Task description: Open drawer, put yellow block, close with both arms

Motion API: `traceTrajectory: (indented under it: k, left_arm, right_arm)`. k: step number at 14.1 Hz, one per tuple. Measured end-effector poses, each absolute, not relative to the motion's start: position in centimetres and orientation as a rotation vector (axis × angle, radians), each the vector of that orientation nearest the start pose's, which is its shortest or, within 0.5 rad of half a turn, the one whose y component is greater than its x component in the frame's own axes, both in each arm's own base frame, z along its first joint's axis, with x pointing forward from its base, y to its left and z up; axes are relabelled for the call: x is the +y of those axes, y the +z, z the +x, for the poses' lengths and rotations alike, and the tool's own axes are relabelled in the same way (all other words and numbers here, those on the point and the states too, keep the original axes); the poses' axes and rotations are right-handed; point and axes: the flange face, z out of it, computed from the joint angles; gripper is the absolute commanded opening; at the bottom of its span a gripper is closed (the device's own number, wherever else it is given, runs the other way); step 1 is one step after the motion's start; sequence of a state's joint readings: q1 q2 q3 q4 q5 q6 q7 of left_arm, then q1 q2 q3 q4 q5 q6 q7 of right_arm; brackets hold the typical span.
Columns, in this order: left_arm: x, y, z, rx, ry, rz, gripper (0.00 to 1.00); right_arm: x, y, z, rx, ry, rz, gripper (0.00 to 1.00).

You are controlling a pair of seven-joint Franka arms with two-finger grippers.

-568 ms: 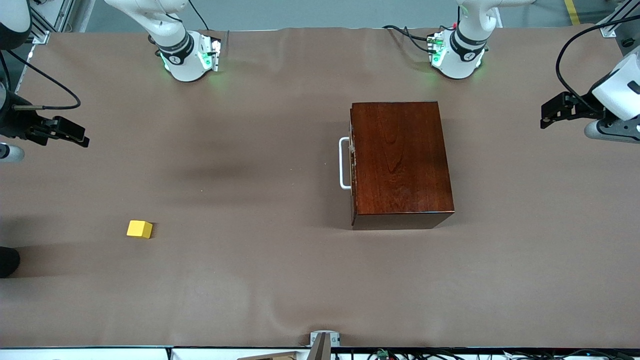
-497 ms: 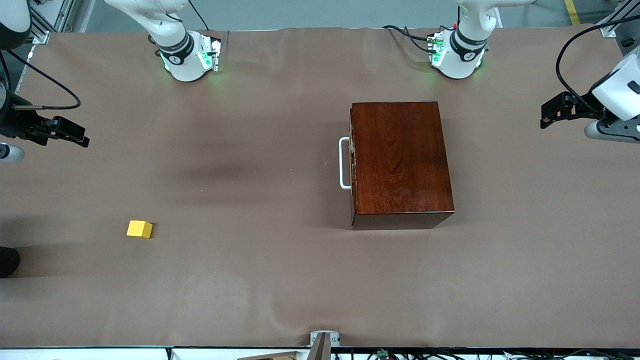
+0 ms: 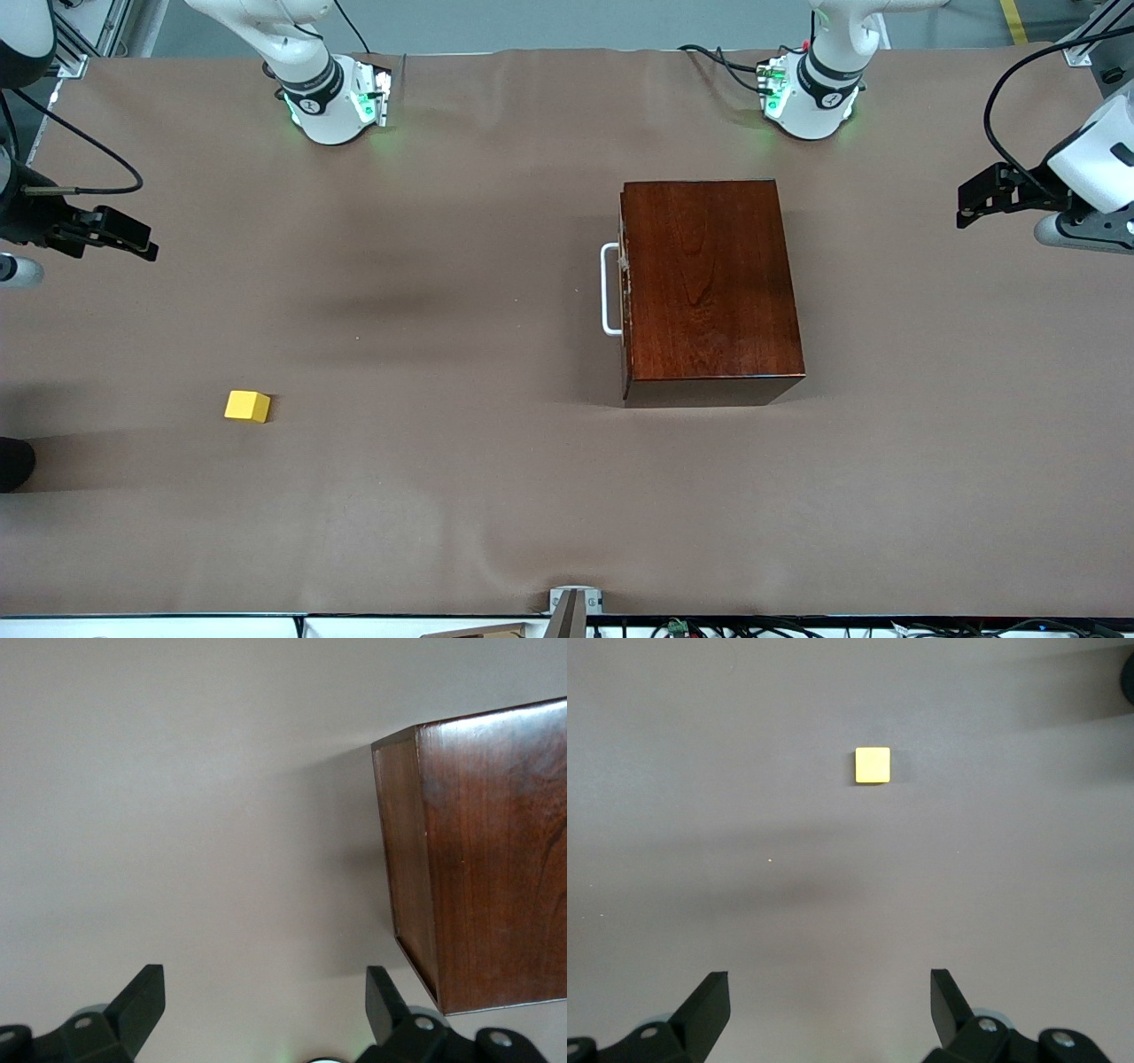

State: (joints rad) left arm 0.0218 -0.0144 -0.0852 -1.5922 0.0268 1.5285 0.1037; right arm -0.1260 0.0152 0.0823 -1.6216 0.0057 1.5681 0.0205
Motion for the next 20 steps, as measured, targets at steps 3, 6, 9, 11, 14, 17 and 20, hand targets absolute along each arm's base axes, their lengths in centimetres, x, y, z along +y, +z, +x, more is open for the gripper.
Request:
traceTrajectory:
  k: [3,6,9,11,14,17,20]
  left_arm:
    - [-5.1,62.2,55.0,0.208,0.059,-3.107,1.0]
    - [-9.0,61.8,55.3,0.122,0.062,-3.11,1.0]
    - [-14.4,61.2,54.9,0.019,0.067,-3.11,1.0]
    - [-18.3,60.7,54.3,-0.041,0.074,-3.108,1.0]
    - [-25.8,58.8,53.0,-0.115,0.106,-3.092,1.0]
    - [-33.5,56.0,52.0,-0.167,0.131,-3.076,1.0]
    - [-40.2,52.3,51.2,-0.192,0.136,-3.066,1.0]
  right_arm:
    - [-2.4,59.2,55.6,0.101,0.107,-3.13,1.0]
    - [-2.4,59.2,55.6,0.101,0.107,-3.13,1.0]
    - [-2.4,59.2,55.6,0.102,0.107,-3.13,1.0]
    - [-2.4,59.2,55.6,0.102,0.107,-3.13,1.0]
    - [-2.4,59.2,55.6,0.102,0.108,-3.13,1.0]
    - [-2.4,59.2,55.6,0.102,0.107,-3.13,1.0]
    - [-2.4,59.2,55.6,0.102,0.107,-3.13,1.0]
